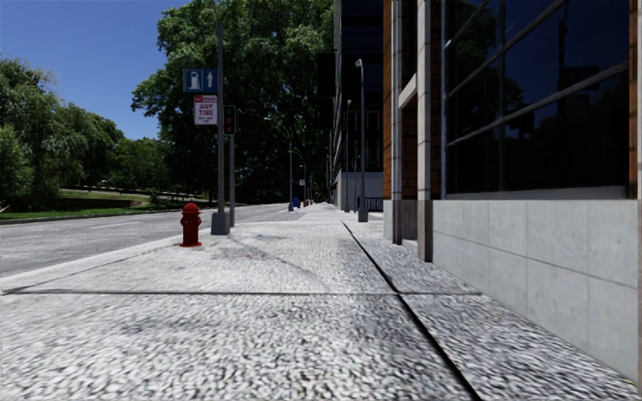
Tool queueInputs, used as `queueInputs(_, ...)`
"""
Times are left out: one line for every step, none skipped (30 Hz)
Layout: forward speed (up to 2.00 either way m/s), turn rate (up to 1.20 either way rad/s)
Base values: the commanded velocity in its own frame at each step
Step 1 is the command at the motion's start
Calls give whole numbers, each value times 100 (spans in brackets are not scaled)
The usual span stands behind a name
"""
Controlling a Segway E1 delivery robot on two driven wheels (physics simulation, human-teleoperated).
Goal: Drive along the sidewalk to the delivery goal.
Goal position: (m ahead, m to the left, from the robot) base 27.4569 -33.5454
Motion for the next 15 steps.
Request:
queueInputs(200,0)
queueInputs(200,0)
queueInputs(200,0)
queueInputs(200,0)
queueInputs(200,0)
queueInputs(200,0)
queueInputs(200,0)
queueInputs(200,0)
queueInputs(200,0)
queueInputs(200,0)
queueInputs(200,0)
queueInputs(200,0)
queueInputs(200,0)
queueInputs(200,0)
queueInputs(200,0)
